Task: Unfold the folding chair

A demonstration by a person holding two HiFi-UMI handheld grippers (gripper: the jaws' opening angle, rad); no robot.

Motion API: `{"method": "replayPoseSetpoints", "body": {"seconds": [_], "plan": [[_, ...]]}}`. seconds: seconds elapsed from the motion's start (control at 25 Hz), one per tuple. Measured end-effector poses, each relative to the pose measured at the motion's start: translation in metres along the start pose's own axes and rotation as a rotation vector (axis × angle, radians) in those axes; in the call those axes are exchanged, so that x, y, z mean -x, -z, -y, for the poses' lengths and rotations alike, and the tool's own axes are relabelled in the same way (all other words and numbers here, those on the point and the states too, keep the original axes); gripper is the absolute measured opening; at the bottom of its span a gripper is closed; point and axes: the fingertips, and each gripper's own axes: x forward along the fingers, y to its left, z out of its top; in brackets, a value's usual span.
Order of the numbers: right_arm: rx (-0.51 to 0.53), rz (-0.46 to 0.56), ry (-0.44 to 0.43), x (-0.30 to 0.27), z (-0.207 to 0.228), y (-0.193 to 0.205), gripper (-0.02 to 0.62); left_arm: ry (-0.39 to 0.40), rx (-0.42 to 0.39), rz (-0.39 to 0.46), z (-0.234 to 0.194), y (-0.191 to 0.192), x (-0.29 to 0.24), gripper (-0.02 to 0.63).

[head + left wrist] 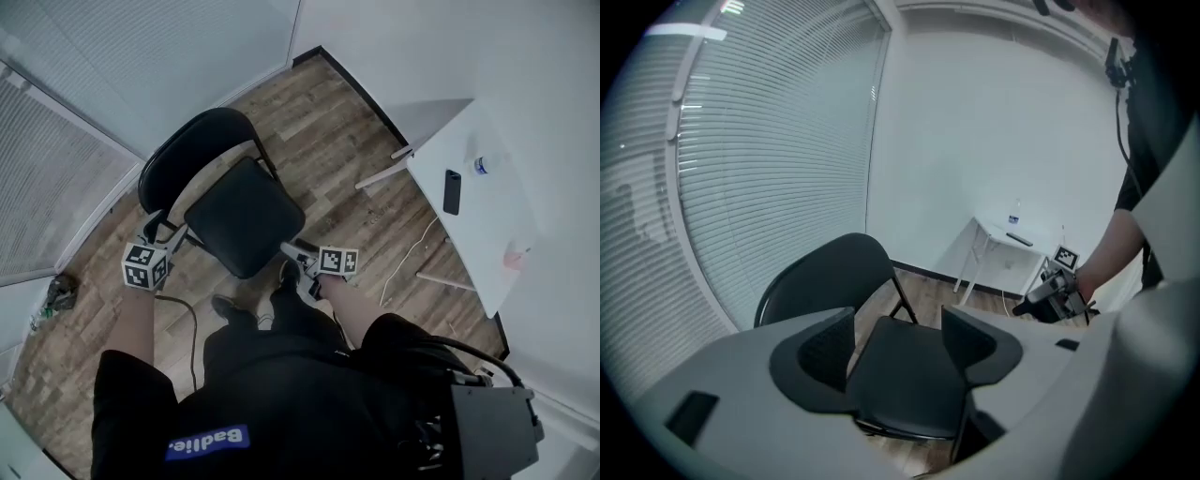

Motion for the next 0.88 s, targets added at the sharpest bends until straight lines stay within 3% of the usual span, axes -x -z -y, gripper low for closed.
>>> {"method": "replayPoseSetpoints", "body": {"seconds": [0.28,0.56,0.88], "plan": [[0.16,-0.056,-0.054,-0.012,-0.071,0.0,0.364,0.024,0.183,0.125,0.045,-0.013,0.019,0.275],[0.284,-0.066,-0.101,-0.011,-0.126,-0.006,0.362,0.118,0.168,0.183,0.092,-0.032,0.039,0.275],[0.369,-0.067,-0.143,0.004,-0.179,-0.002,0.345,0.206,0.206,0.265,0.13,-0.06,0.077,0.275]]}}
